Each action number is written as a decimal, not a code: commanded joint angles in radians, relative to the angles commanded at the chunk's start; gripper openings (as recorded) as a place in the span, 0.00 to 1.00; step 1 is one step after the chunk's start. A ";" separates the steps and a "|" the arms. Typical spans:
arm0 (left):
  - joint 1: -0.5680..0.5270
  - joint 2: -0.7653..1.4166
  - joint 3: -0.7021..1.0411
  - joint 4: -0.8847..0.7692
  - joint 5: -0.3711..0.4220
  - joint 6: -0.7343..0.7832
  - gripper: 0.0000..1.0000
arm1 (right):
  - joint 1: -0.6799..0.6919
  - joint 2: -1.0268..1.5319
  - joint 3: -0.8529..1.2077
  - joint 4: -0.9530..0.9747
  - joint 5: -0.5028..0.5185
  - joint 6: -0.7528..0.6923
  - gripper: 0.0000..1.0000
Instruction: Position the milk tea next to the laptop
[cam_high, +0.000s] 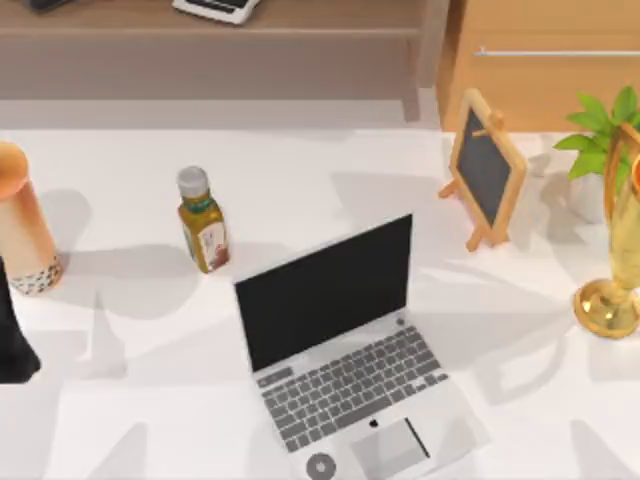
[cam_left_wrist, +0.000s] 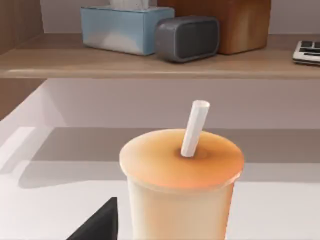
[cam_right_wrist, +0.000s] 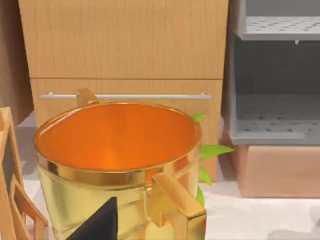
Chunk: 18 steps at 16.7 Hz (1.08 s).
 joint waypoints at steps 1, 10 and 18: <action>0.000 0.000 0.000 0.000 0.000 0.000 1.00 | 0.000 0.000 0.000 0.000 0.000 0.000 1.00; 0.061 0.381 -0.005 0.322 0.070 0.015 1.00 | 0.000 0.000 0.000 0.000 0.000 0.000 1.00; 0.147 0.958 -0.006 0.790 0.171 0.037 1.00 | 0.000 0.000 0.000 0.000 0.000 0.000 1.00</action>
